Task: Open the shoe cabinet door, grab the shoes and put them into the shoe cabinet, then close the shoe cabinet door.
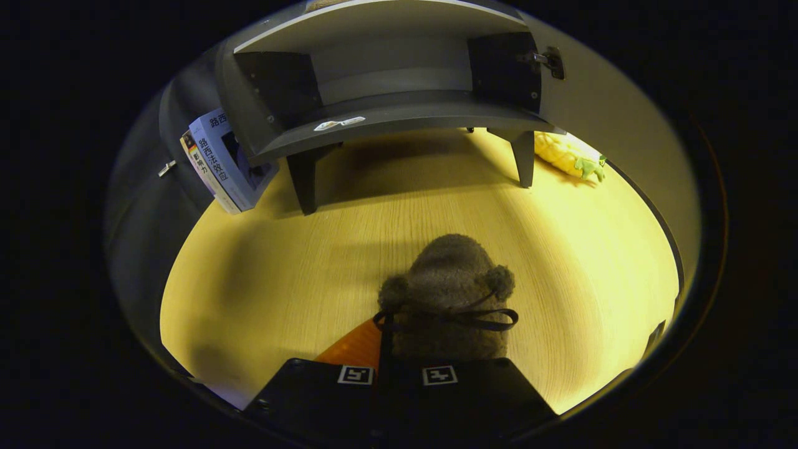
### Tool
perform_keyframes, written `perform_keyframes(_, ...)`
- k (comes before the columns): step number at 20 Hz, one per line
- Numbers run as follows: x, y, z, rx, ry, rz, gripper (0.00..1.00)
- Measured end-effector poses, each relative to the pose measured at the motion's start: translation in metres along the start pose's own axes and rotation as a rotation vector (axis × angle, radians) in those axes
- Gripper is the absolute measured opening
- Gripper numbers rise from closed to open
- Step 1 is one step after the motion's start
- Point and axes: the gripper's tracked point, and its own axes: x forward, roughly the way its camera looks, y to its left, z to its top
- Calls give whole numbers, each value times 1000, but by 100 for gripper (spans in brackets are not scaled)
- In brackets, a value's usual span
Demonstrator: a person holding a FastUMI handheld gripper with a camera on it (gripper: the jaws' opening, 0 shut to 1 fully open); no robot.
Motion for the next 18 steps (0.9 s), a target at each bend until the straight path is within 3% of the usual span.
perform_keyframes(7,3,-6,-1,-18,-28,-14,14)
perform_keyframes(8,-15,-6,6,-23,-34,-25,10)
perform_keyframes(9,8,-6,7,-31,-27,-29,5)
perform_keyframes(12,6,-5,6,-30,-26,-35,5)
perform_keyframes(18,-31,5,23,-37,-38,-29,5)
